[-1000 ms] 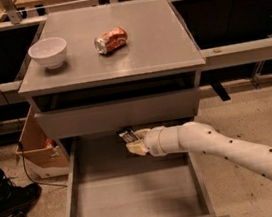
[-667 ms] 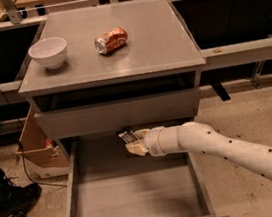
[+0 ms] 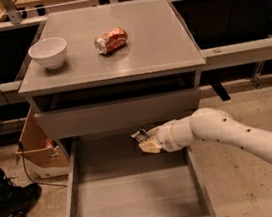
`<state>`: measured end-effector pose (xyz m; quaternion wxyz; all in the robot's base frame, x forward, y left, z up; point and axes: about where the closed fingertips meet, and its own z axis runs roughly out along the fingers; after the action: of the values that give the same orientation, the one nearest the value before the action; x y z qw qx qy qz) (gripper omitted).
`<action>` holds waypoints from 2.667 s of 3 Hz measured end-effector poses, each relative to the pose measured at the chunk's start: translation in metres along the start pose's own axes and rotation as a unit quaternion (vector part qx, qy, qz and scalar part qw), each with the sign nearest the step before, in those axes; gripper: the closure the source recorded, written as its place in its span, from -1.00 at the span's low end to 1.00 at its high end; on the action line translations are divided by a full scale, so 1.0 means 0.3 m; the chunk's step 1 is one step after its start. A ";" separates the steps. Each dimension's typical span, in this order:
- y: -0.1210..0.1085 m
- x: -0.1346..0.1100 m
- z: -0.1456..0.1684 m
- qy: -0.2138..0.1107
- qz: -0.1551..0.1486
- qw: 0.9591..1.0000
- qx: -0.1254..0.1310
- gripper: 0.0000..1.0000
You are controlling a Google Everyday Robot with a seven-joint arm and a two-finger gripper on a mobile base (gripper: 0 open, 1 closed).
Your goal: Pick rxbar chocolate from middle drawer and place on counter
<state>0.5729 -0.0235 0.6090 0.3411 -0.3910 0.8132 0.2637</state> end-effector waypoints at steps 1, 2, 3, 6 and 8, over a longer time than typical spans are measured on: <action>0.021 0.007 -0.125 0.029 -0.005 1.000 0.003 1.00; 0.036 -0.064 -0.299 0.021 -0.031 0.999 0.035 1.00; 0.047 -0.223 -0.542 -0.003 -0.073 0.993 0.097 1.00; -0.172 -0.694 -0.661 -0.101 -0.184 0.962 0.173 1.00; -0.275 -0.815 -0.608 -0.162 -0.200 0.946 0.199 1.00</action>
Offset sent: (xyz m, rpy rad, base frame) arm -0.0445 -0.0842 0.1465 -0.1341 -0.1690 -0.0484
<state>0.6896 -0.0847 0.8961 0.5845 -0.4217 0.6883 0.0825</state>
